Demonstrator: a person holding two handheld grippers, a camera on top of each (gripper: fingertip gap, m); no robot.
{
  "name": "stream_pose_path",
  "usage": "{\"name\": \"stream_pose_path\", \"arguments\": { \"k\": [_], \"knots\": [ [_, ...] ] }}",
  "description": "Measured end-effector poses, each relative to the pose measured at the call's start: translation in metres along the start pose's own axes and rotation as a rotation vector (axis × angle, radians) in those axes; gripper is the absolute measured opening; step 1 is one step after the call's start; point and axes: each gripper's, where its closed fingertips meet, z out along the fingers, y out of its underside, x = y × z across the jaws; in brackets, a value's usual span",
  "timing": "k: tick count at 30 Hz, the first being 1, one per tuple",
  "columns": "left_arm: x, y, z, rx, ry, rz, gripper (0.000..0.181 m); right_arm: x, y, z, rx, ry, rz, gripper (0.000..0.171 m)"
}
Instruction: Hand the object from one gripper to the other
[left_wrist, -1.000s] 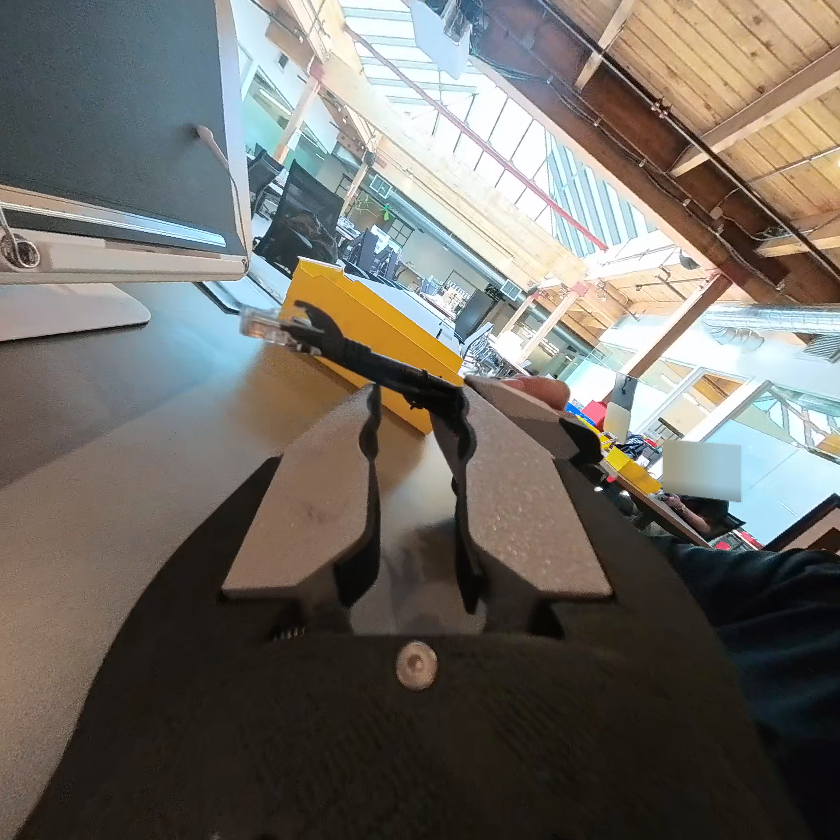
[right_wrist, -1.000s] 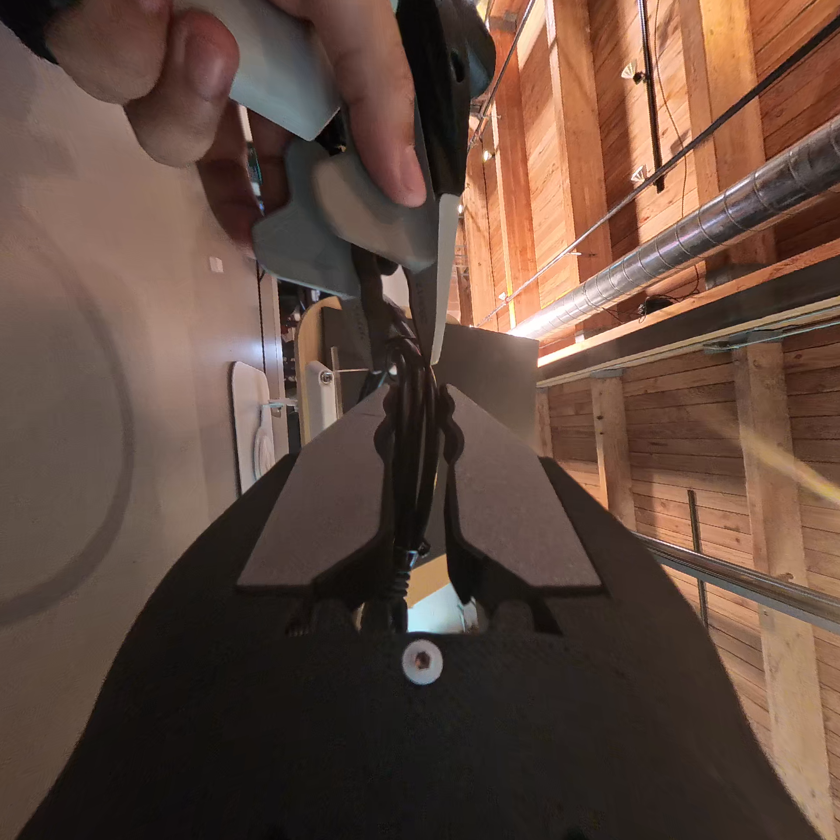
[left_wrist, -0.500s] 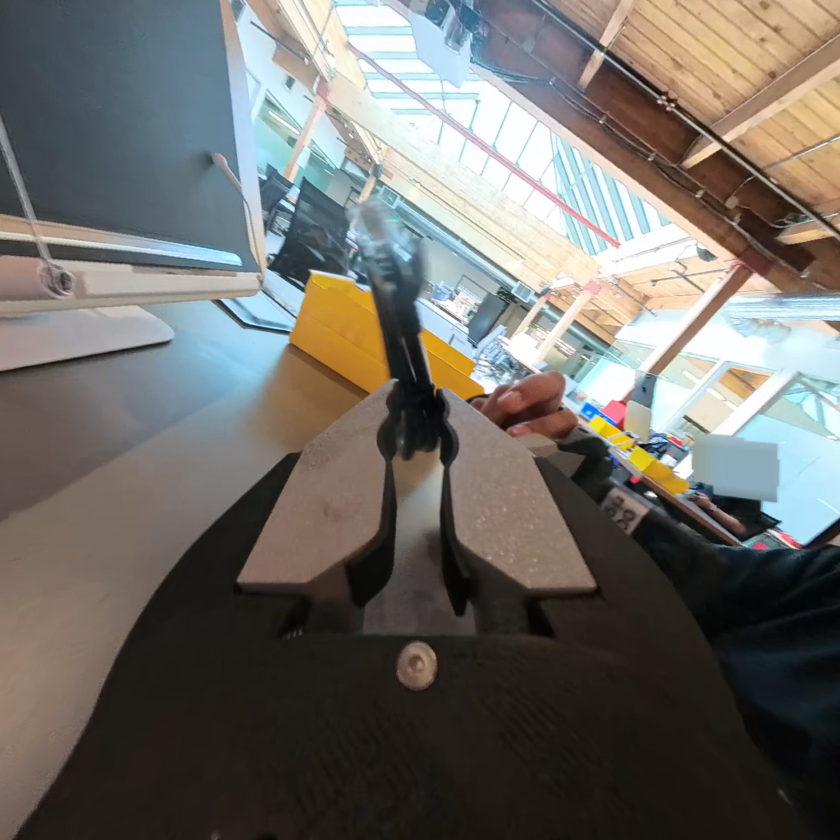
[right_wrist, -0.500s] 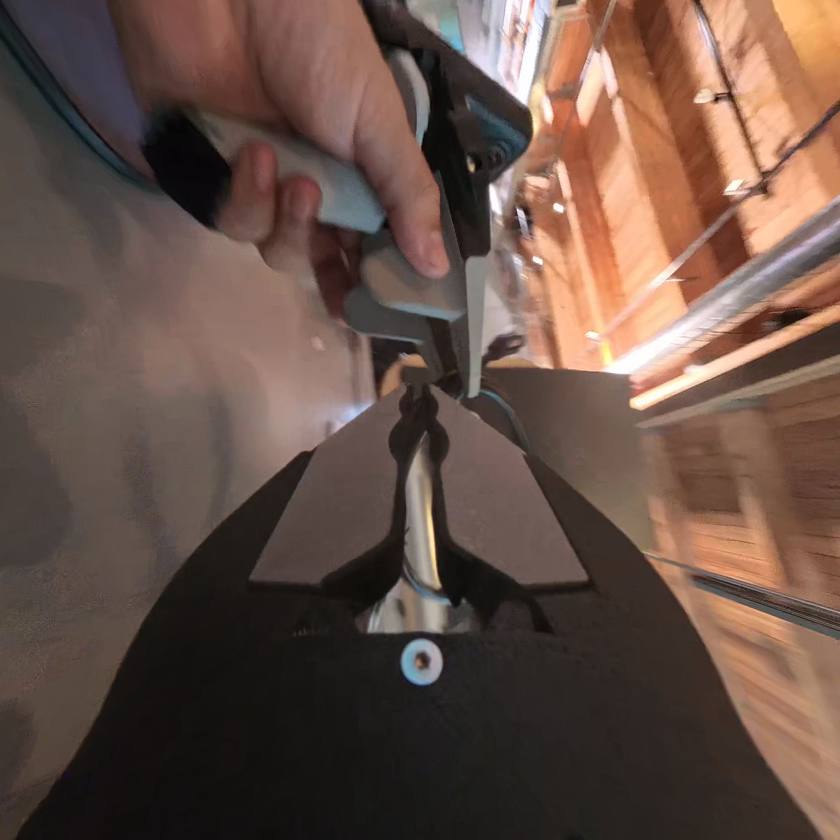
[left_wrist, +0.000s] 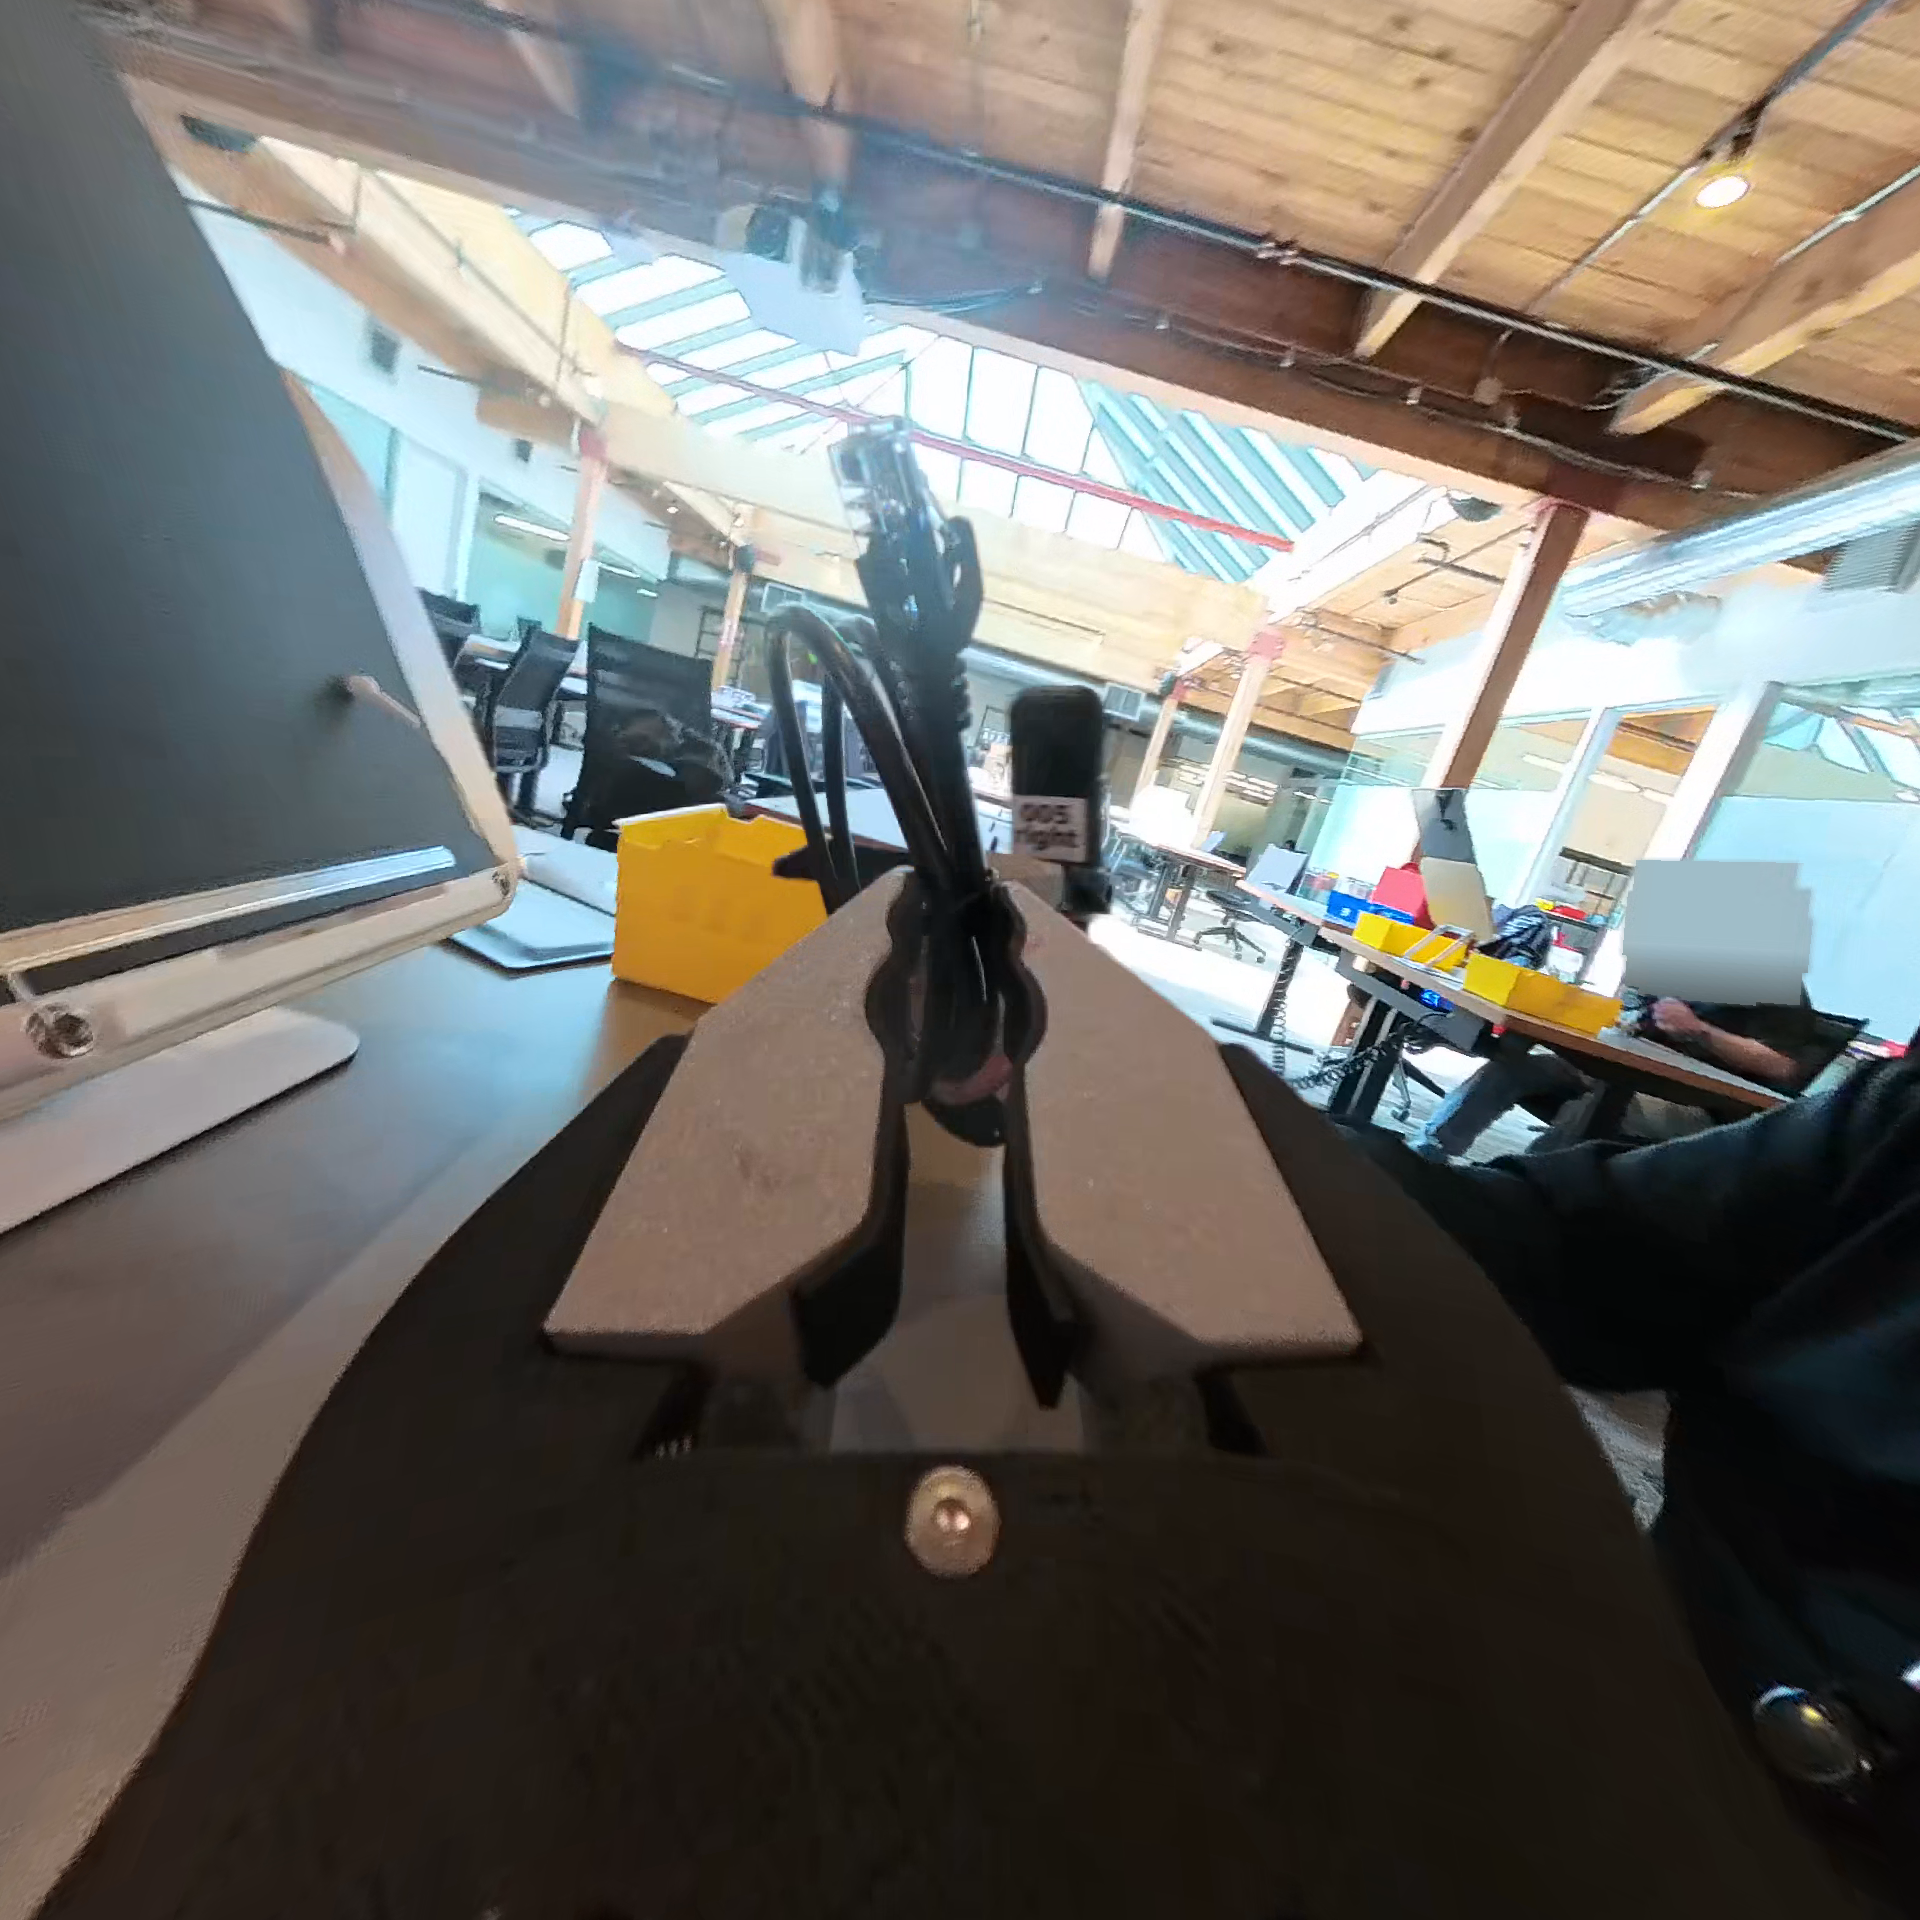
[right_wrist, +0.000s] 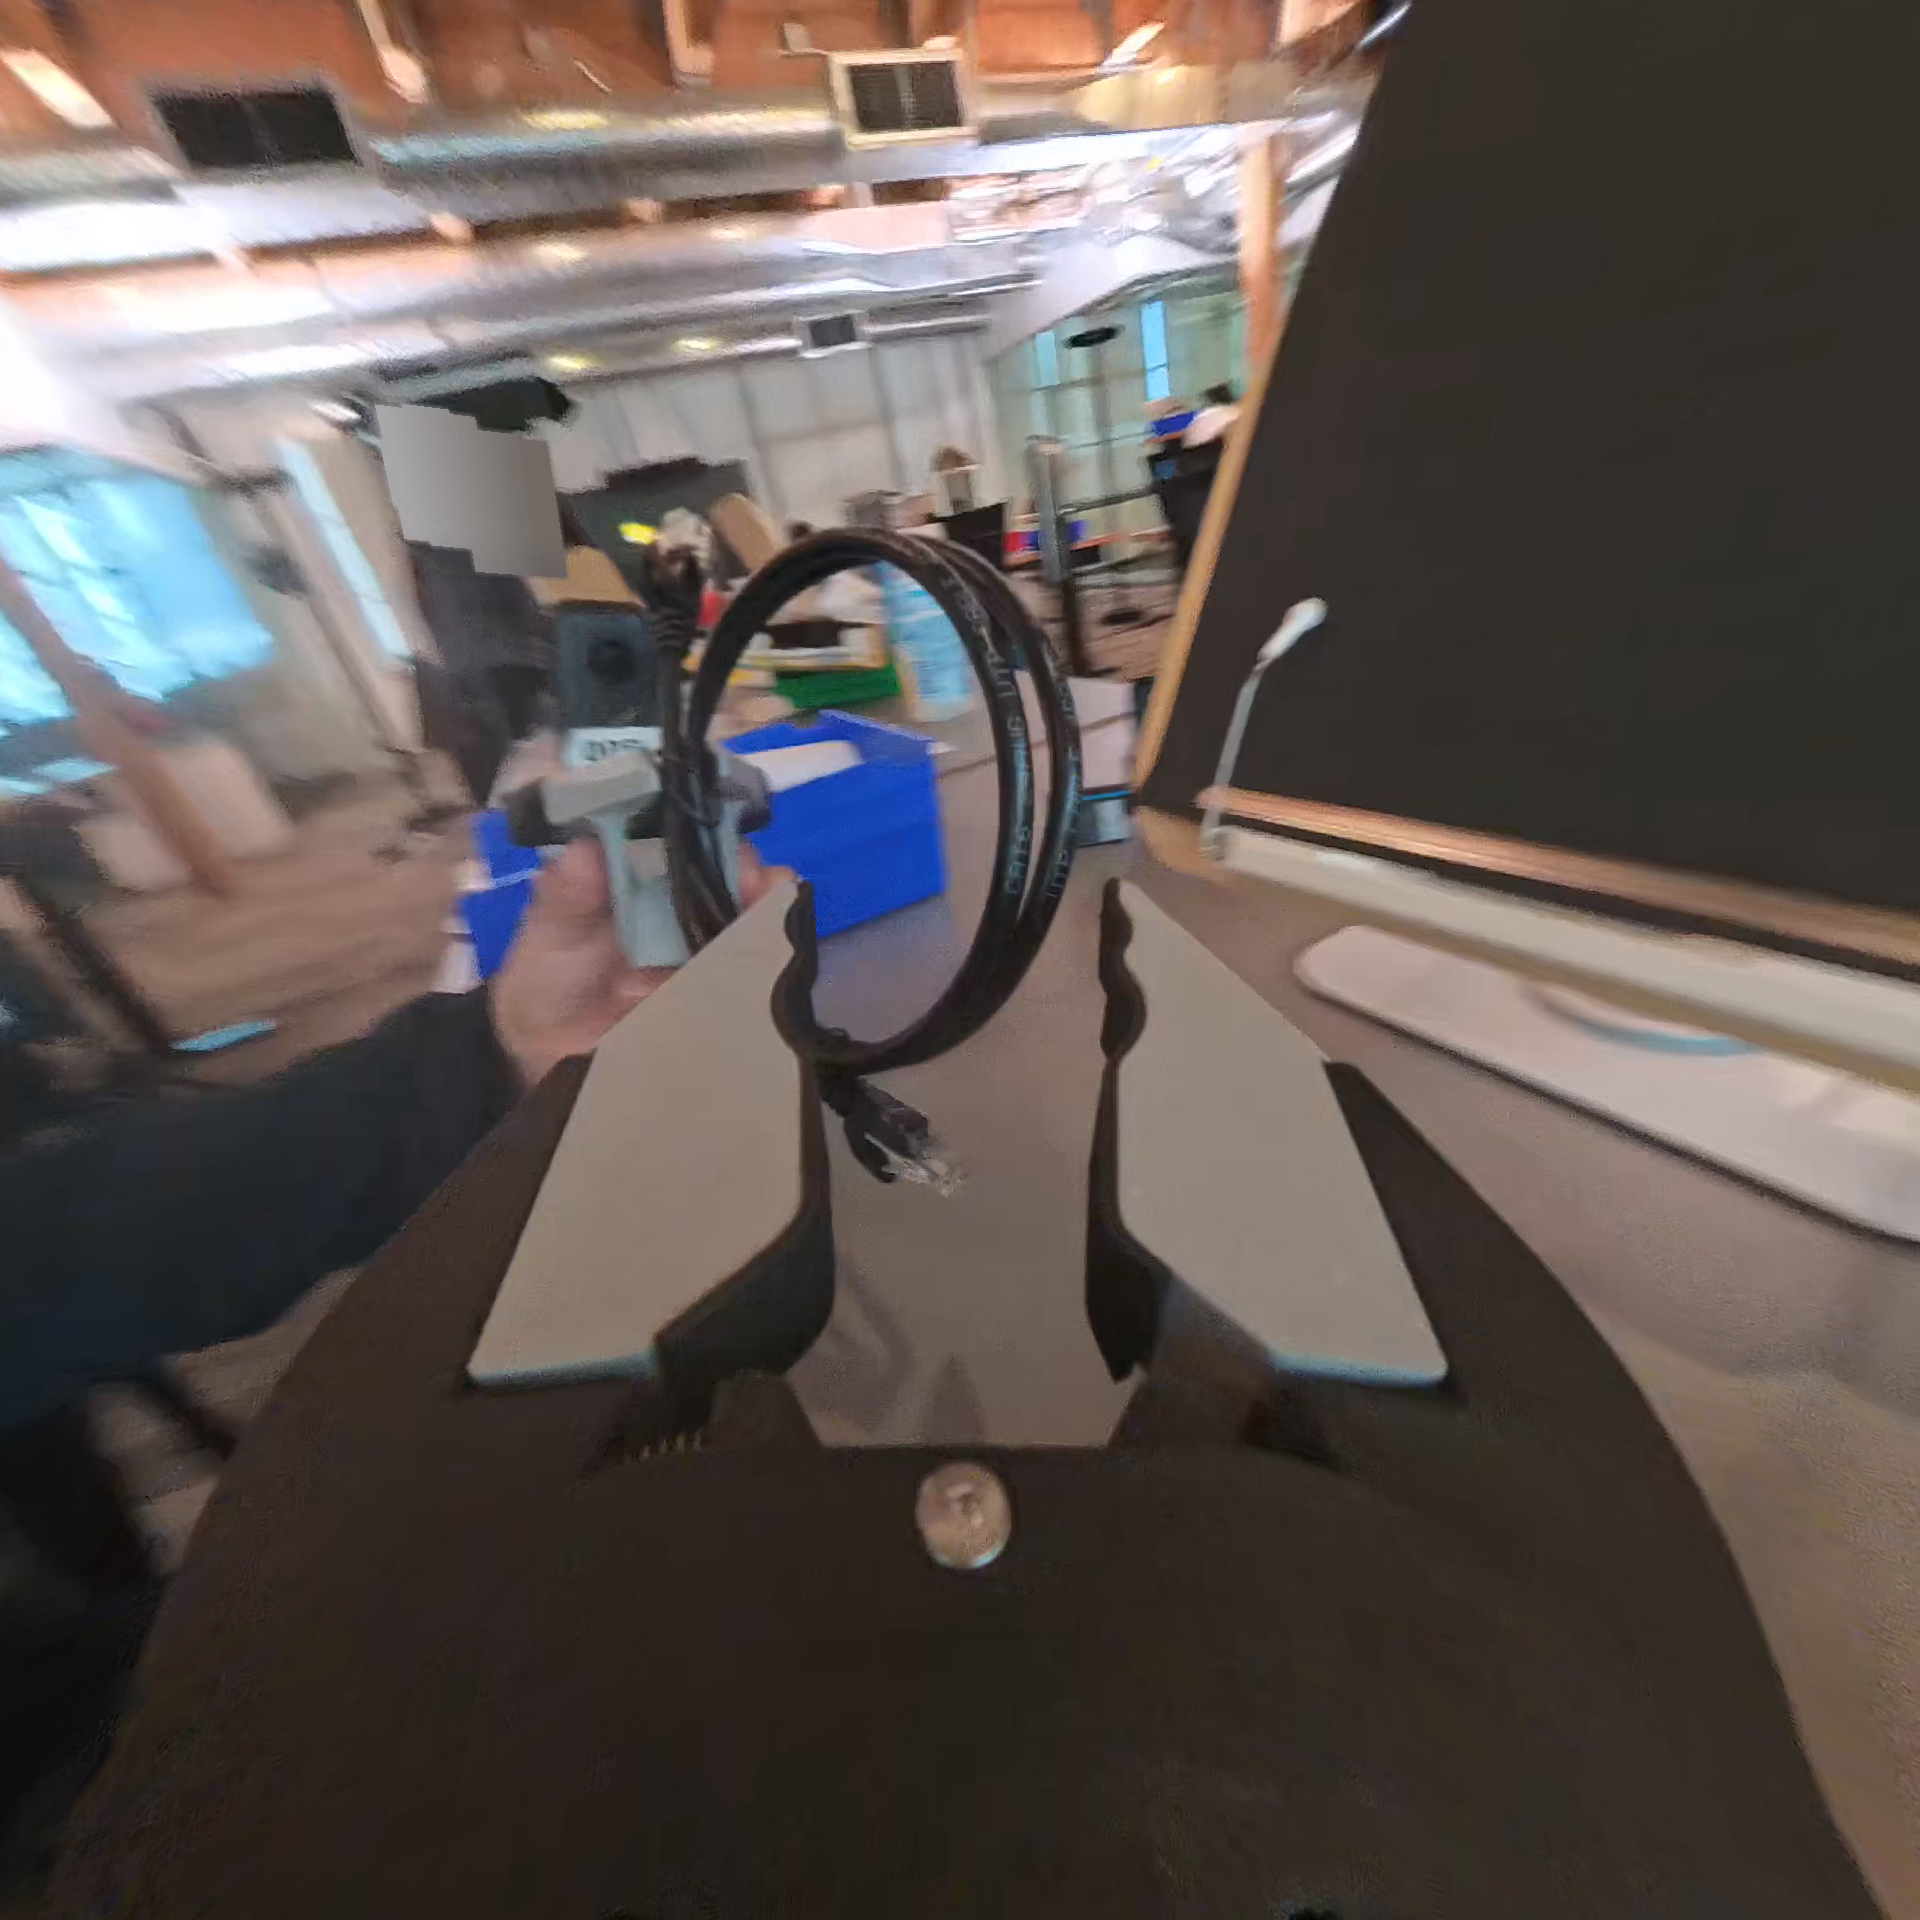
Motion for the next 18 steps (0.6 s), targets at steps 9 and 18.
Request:
{"name": "stream_pose_path", "arguments": {
  "k": [9,18],
  "knots": [
    [-0.034,0.028,0.002,-0.149,-0.211,-0.029,0.014,0.019,-0.009,-0.008,0.011,0.139,-0.165,0.006],
    [-0.027,0.053,0.011,-0.208,-0.099,-0.329,0.043,0.019,-0.042,-0.031,-0.015,0.776,-1.221,0.0]
  ]
}}
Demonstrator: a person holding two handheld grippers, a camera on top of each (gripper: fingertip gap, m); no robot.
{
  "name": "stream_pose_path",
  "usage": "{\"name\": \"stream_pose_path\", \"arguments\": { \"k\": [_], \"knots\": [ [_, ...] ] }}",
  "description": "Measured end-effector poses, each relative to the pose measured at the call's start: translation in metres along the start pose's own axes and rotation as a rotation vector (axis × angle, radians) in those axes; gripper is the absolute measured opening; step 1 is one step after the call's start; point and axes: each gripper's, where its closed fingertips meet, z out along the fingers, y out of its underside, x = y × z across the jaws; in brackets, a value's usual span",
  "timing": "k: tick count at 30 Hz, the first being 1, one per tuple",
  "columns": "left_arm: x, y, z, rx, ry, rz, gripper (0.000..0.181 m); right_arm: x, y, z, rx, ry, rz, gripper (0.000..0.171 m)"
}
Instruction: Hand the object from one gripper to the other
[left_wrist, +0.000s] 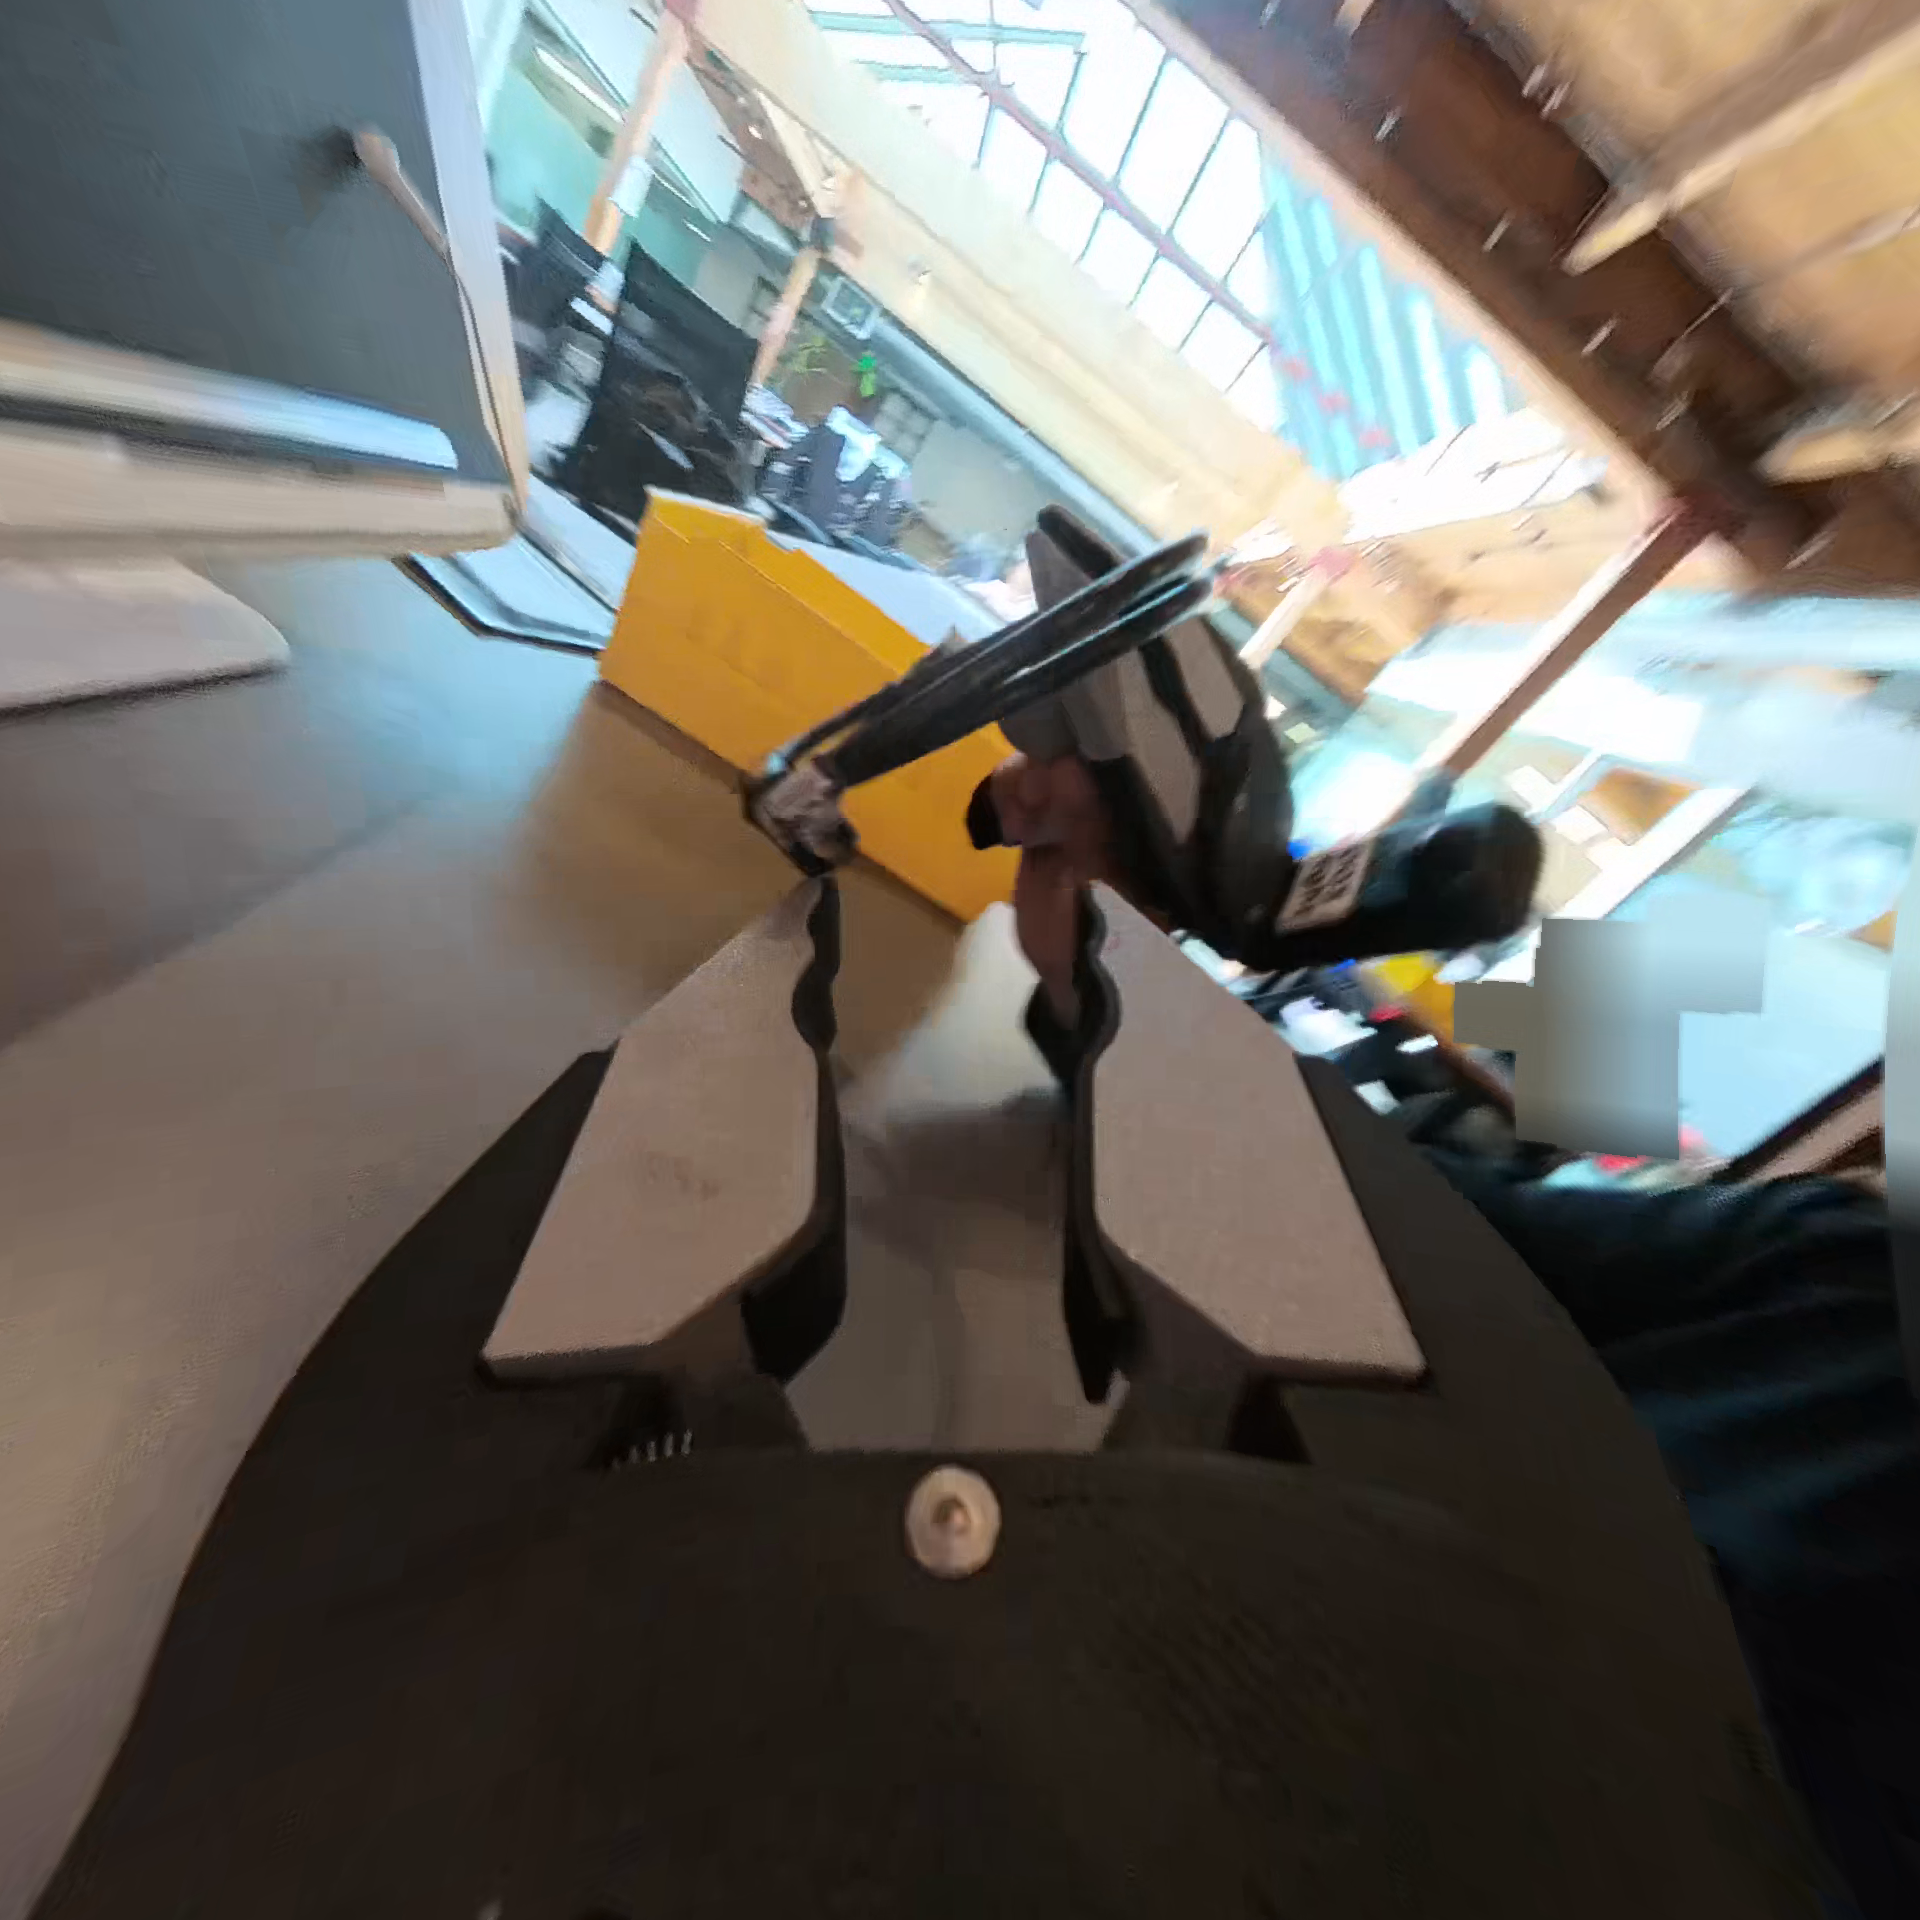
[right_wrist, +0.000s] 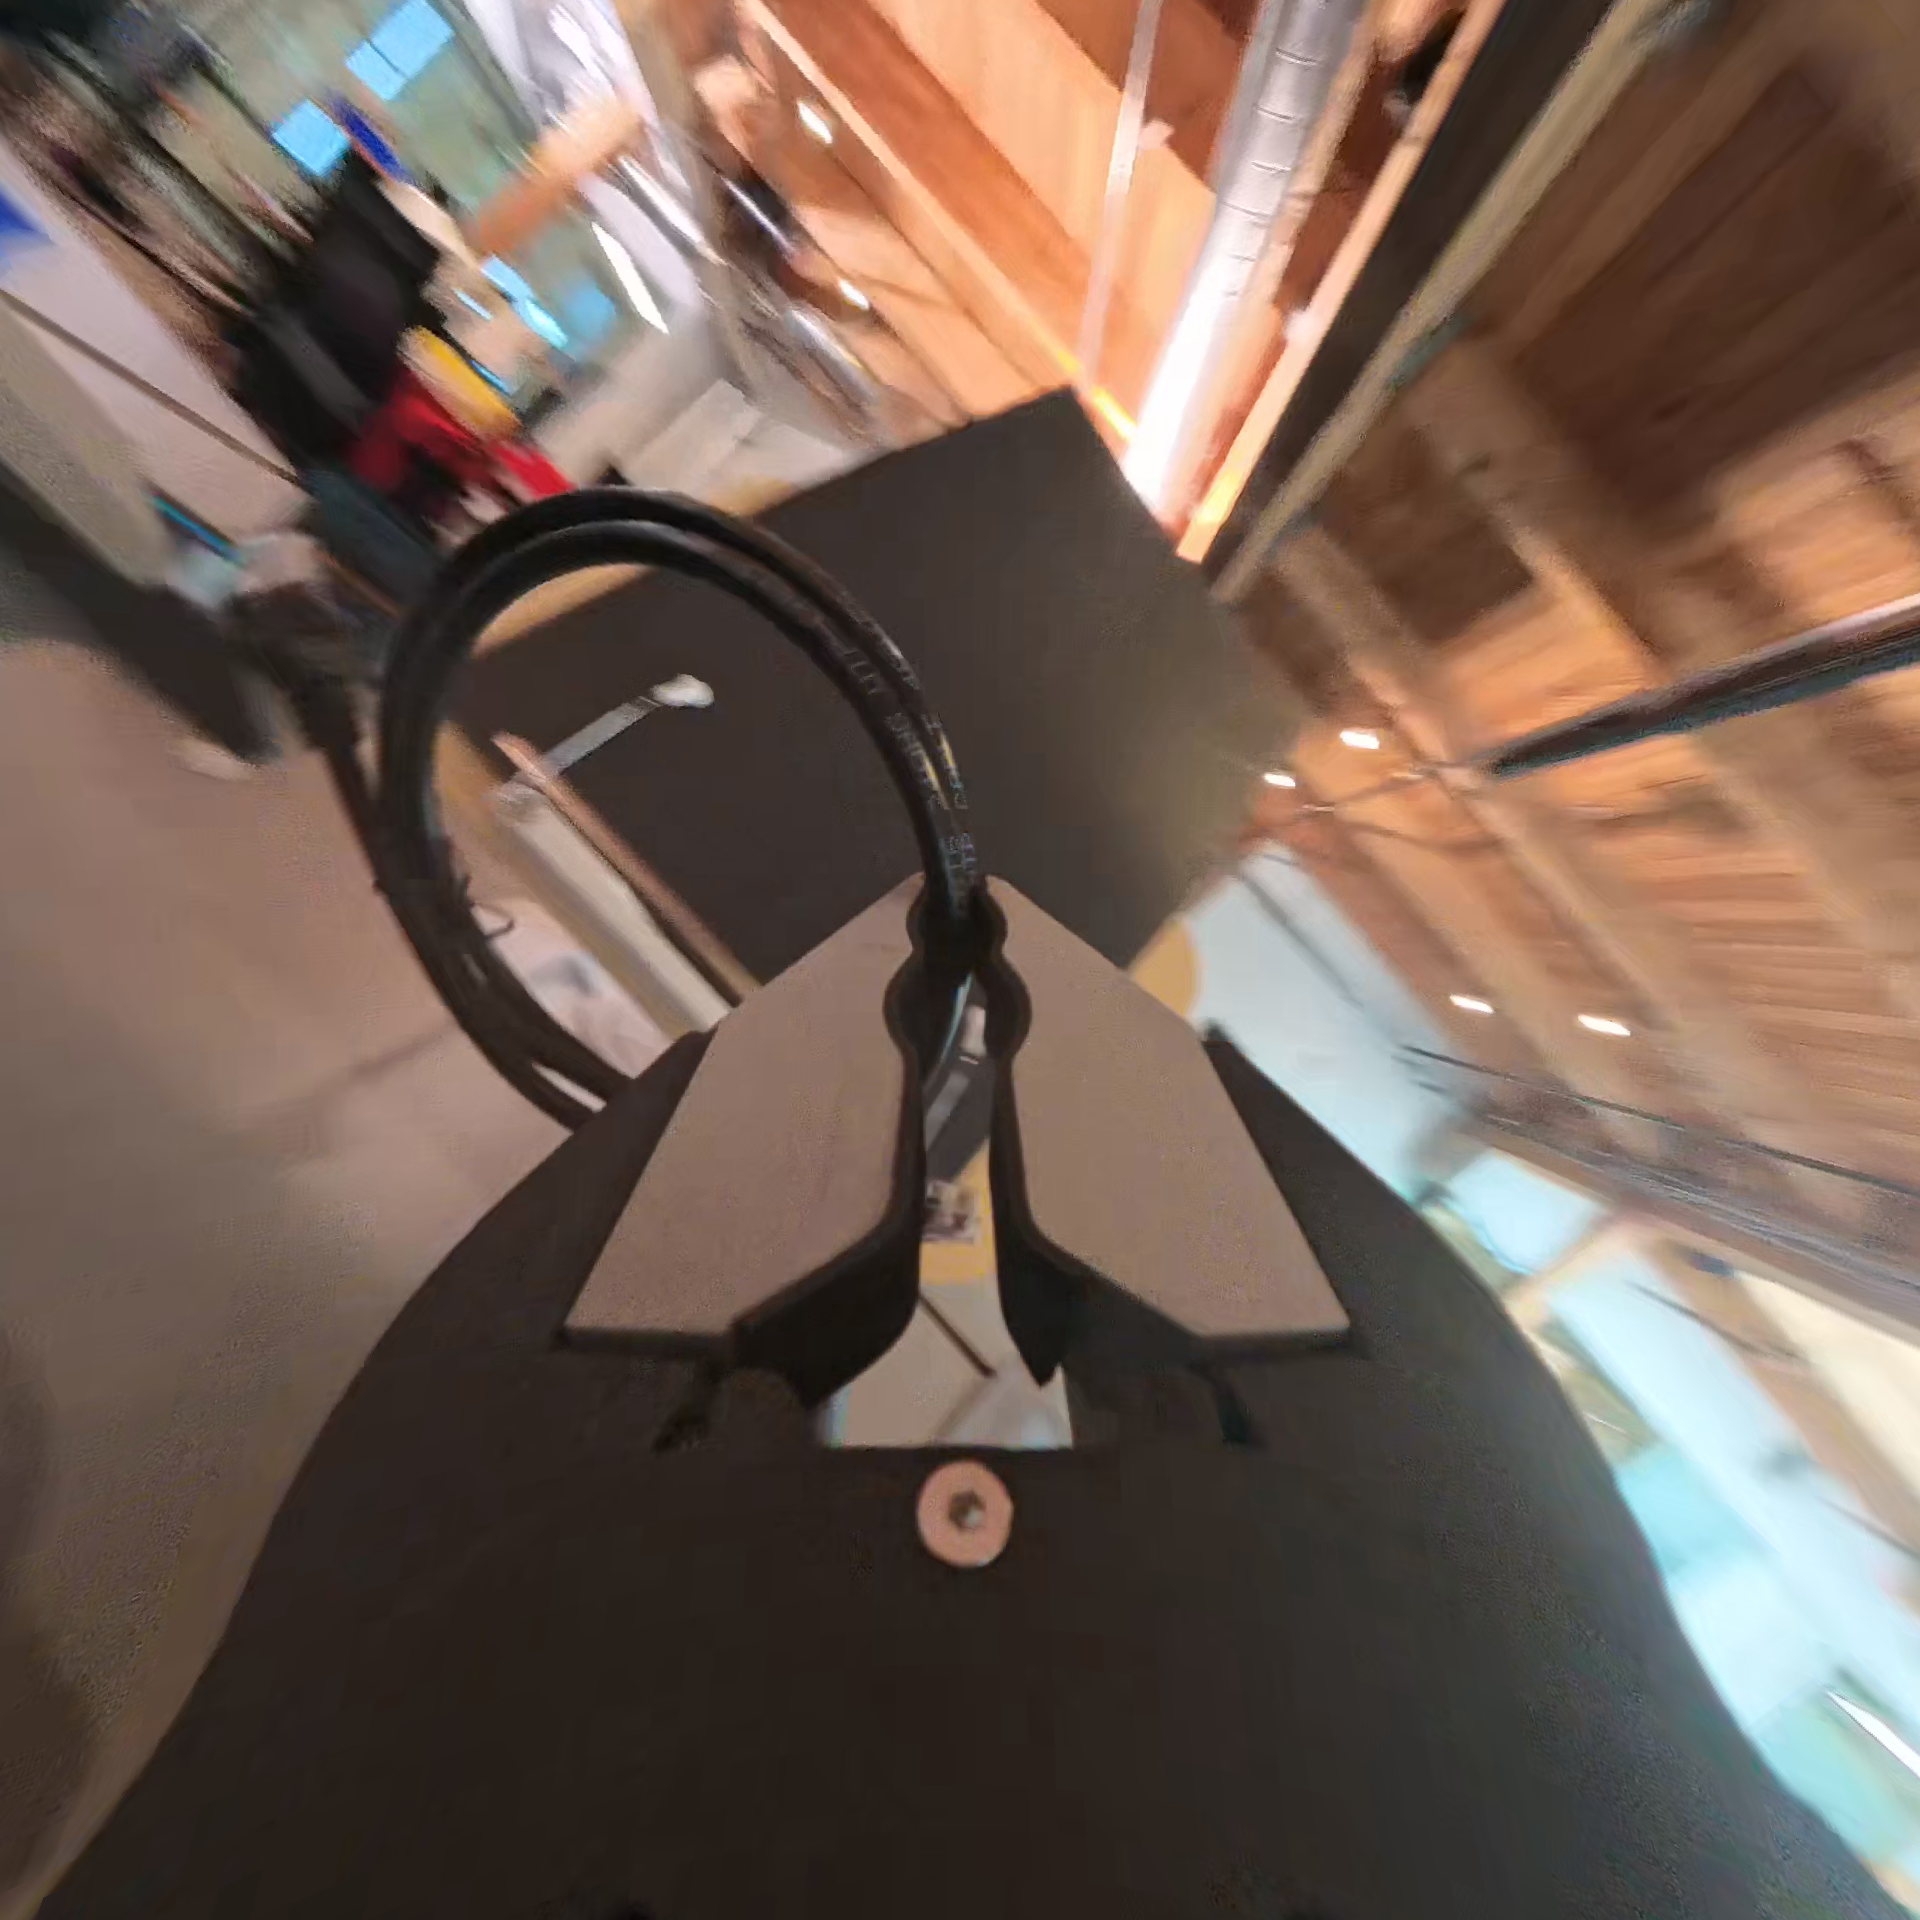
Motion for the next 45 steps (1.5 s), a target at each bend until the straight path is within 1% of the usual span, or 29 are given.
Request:
{"name": "stream_pose_path", "arguments": {
  "k": [2,3,5,6,8,10,11,12,14,16,18,20,23,25,26,27,28,30,32,35,36,37,38,39,40,42,43,45],
  "knots": [
    [0.002,-0.007,-0.005,0.04,0.097,-0.15,0.037,0.009,0.006,0.0,-0.049,0.063,-0.062,0.0],
    [0.005,-0.012,-0.008,0.072,0.146,-0.191,0.034,0.012,0.006,-0.001,-0.048,0.077,-0.088,0.0],
    [0.009,-0.02,-0.013,0.118,0.174,-0.189,0.027,0.003,-0.004,-0.003,0.008,0.035,-0.144,0.0],
    [0.008,-0.018,-0.012,0.107,0.154,-0.169,0.028,-0.003,-0.008,-0.004,0.026,0.026,-0.181,0.0],
    [0.012,-0.01,-0.007,0.056,0.149,-0.159,0.038,-0.008,-0.014,-0.003,0.017,0.056,-0.263,0.0],
    [0.026,-0.003,-0.002,0.009,0.242,-0.211,0.048,-0.012,-0.018,-0.001,0.017,0.073,-0.307,0.0],
    [0.031,-0.002,0.0,0.0,0.28,-0.224,0.049,-0.017,-0.02,-0.001,0.028,0.054,-0.318,0.0],
    [0.033,-0.001,0.001,-0.006,0.282,-0.203,0.049,-0.022,-0.021,-0.001,0.045,0.032,-0.324,0.0],
    [0.027,0.004,0.003,-0.045,0.181,-0.057,0.049,-0.025,-0.015,0.0,0.042,0.0,-0.287,0.0],
    [0.015,0.009,0.003,-0.097,0.015,0.147,0.056,-0.016,-0.004,0.002,-0.001,0.005,-0.214,0.0],
    [0.006,0.006,0.002,-0.108,-0.125,0.34,0.056,-0.008,0.0,0.001,-0.006,0.013,-0.173,0.0],
    [0.01,0.002,0.003,-0.082,-0.173,0.471,0.056,-0.008,0.003,0.001,-0.013,0.0,-0.159,0.0],
    [0.012,0.007,0.009,-0.11,-0.202,0.561,0.055,-0.021,-0.003,0.002,0.008,-0.041,-0.19,0.0],
    [0.005,0.008,0.011,-0.12,-0.254,0.609,0.046,-0.041,-0.012,-0.001,0.054,-0.128,-0.195,0.0],
    [0.006,0.01,0.012,-0.127,-0.252,0.633,0.038,-0.051,-0.019,-0.003,0.083,-0.171,-0.192,0.0],
    [0.009,0.013,0.013,-0.143,-0.239,0.663,0.026,-0.059,-0.021,-0.004,0.09,-0.203,-0.176,0.0],
    [0.009,0.015,0.013,-0.164,-0.25,0.711,0.009,-0.064,-0.02,-0.004,0.076,-0.235,-0.147,0.0],
    [0.001,0.011,0.009,-0.195,-0.367,0.873,0.004,-0.073,-0.015,-0.004,0.062,-0.326,-0.049,0.002],
    [0.001,0.007,0.007,-0.203,-0.466,1.086,0.002,-0.079,-0.01,-0.006,0.035,-0.42,0.073,0.006],
    [0.0,0.0,0.006,-0.219,-0.627,1.369,0.003,-0.085,-0.002,-0.008,-0.038,-0.572,0.352,0.011],
    [-0.005,-0.005,0.003,-0.23,-0.692,1.4,0.003,-0.085,0.005,-0.007,-0.09,-0.61,0.444,0.012],
    [-0.012,-0.009,-0.001,-0.237,-0.754,1.395,0.003,-0.082,0.013,-0.004,-0.15,-0.605,0.521,0.012],
    [-0.018,-0.014,-0.005,-0.241,-0.802,1.379,0.003,-0.077,0.022,-0.001,-0.2,-0.587,0.597,0.015],
    [-0.025,-0.017,-0.011,-0.247,-0.845,1.359,0.003,-0.076,0.026,-0.001,-0.231,-0.603,0.679,0.022],
    [-0.03,-0.021,-0.016,-0.247,-0.884,1.353,0.003,-0.077,0.027,-0.003,-0.247,-0.639,0.773,0.024],
    [-0.028,-0.029,-0.021,-0.219,-0.932,1.387,0.003,-0.081,0.018,-0.007,-0.239,-0.742,0.997,0.024],
    [-0.025,-0.031,-0.021,-0.205,-0.946,1.414,0.003,-0.084,0.012,-0.009,-0.234,-0.813,1.121,0.028],
    [-0.017,-0.03,-0.016,-0.202,-0.937,1.486,0.003,-0.091,0.0,-0.015,-0.249,-0.957,1.368,0.046]
  ]
}}
